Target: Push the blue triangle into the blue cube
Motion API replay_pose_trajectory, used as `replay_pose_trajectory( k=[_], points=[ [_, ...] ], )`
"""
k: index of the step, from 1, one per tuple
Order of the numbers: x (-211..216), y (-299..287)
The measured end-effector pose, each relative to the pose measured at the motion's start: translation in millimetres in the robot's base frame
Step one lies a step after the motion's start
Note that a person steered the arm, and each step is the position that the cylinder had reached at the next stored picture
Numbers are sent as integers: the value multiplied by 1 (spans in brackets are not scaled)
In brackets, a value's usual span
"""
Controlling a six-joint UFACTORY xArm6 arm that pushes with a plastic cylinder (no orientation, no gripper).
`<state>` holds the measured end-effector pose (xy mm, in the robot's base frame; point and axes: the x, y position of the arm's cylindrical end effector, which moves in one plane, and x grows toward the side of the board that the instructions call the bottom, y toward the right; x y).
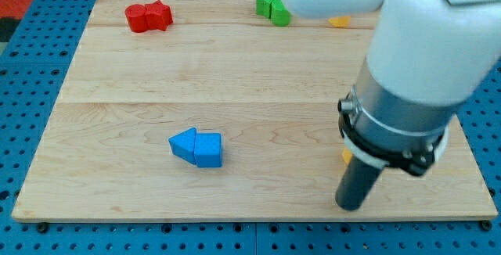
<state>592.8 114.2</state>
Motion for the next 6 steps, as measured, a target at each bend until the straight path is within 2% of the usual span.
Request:
replay_pose_trajectory(
  k=[1,2,5,6],
  points=[
    [-36,16],
    [-50,40],
    [-138,38],
    [-153,39]
  ],
)
